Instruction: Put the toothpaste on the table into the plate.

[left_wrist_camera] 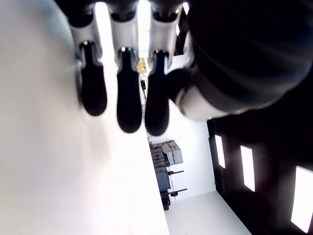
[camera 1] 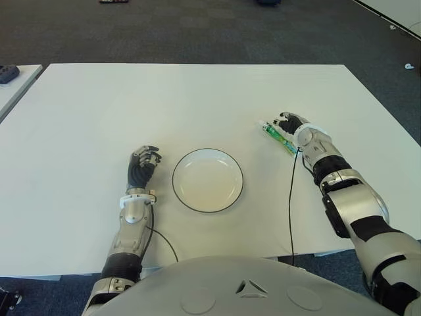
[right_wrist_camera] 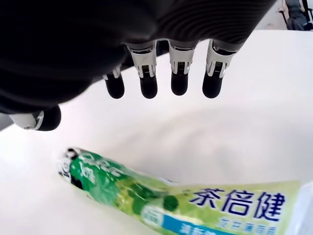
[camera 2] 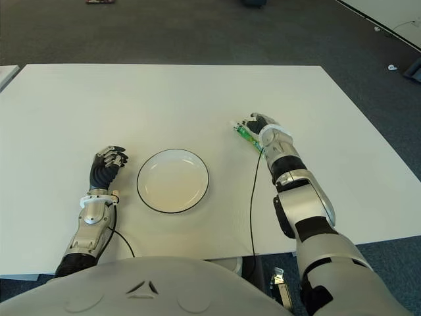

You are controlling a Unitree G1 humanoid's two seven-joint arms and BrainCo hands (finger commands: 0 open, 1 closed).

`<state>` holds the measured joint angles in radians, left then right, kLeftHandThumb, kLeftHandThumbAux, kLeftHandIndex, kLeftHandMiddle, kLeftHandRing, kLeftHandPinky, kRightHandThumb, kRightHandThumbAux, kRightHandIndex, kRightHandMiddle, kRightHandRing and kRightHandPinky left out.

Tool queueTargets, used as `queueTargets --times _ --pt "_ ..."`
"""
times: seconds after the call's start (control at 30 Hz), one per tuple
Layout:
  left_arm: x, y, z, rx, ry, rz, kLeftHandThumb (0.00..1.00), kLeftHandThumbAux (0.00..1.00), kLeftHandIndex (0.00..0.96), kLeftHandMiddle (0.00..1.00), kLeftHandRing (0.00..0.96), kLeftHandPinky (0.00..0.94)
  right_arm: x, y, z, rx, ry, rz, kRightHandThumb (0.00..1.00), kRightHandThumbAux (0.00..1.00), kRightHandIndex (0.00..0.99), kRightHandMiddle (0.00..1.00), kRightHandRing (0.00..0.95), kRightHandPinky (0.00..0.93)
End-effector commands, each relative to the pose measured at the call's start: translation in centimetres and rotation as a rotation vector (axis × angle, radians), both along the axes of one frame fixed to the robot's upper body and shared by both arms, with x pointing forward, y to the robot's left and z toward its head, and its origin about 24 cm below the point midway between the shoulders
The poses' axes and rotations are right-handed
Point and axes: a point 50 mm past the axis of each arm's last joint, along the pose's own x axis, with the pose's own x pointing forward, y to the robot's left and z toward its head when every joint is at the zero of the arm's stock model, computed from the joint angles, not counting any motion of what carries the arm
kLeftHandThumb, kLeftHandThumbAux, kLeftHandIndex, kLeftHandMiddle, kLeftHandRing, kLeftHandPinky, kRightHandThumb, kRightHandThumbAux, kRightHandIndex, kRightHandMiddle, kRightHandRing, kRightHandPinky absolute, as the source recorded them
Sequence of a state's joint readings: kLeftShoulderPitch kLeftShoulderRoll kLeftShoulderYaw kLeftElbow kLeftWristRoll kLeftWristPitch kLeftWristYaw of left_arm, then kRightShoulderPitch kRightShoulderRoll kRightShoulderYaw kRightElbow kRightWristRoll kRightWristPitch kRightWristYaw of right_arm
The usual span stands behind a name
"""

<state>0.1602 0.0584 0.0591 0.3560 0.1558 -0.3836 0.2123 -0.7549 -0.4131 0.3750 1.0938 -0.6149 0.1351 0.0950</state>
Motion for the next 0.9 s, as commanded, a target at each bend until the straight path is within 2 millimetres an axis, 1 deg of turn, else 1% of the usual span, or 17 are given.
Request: queueTargets --times 0.03,0.53,0.9 --pt "-0.1 -0.1 -0.4 0.002 0.026 0.004 0.705 0.717 0.429 0.531 0.539 0.5 0.1 0.1 -0.2 -0.046 0.051 0.011 0.535 0.147 0.0 0.0 0.0 0.0" --pt "-0.2 0.1 -0.3 0.013 0.022 0.002 0.706 0.715 0.429 0.529 0.539 0.501 -0.9 0.1 -2.0 -0.142 0.192 0.033 0.506 0.128 0.0 0.0 0.0 0.0" --pt "-0.1 0.1 -0.3 0.009 0.027 -0.004 0.705 0.715 0.429 0.522 0.532 0.498 -1.5 0.4 -2.9 -0.224 0.249 0.077 0.499 0.128 0.0 0.0 0.0 0.0"
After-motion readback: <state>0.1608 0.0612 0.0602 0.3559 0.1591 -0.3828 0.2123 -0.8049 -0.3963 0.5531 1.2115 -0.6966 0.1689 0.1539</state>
